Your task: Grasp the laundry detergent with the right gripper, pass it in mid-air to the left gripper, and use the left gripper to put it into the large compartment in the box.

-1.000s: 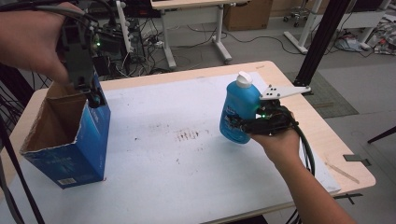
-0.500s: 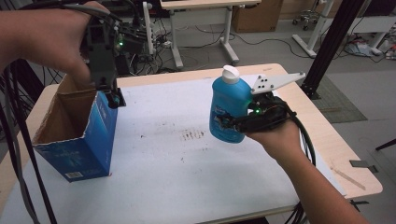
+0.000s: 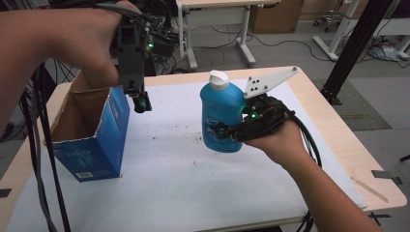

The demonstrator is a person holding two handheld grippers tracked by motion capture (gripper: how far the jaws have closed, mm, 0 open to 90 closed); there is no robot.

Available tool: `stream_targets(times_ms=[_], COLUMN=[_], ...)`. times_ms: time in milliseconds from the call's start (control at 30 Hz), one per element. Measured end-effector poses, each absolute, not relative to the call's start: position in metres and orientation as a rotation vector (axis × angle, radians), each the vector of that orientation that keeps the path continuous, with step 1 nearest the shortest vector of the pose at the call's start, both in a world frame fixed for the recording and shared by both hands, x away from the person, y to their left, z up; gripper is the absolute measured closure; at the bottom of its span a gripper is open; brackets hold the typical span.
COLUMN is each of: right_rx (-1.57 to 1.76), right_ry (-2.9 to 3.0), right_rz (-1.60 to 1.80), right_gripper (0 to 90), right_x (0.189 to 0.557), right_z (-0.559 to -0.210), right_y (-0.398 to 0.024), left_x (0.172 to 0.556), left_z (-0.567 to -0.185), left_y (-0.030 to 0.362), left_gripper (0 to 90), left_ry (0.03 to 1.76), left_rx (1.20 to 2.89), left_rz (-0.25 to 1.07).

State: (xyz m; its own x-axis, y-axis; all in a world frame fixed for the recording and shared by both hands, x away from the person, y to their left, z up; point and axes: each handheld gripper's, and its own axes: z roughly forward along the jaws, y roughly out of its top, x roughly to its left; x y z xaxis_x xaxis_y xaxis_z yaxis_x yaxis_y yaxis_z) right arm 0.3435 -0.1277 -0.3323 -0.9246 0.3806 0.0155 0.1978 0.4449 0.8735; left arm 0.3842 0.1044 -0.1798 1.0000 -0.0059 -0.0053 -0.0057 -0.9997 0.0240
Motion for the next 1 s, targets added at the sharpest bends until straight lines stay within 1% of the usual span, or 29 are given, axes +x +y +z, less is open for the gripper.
stream_targets(times_ms=[167,733,1000], right_rx=[0.443,0.292,0.238], right_ry=[2.572,2.659,2.665], right_rz=[1.522,1.592,1.612], right_gripper=[45.7,45.7,45.8], right_x=[0.345,0.354,0.358], right_z=[-0.333,-0.332,-0.324], right_y=[-0.111,-0.074,-0.059], left_x=[0.383,0.379,0.376], left_z=[-0.18,-0.186,-0.186], left_y=[0.098,0.085,0.08], left_gripper=[1.7,1.7,1.7], left_ry=[-0.028,-0.068,-0.096], left_rx=[3.1,3.088,3.072], left_rz=[-0.017,-0.034,-0.03])
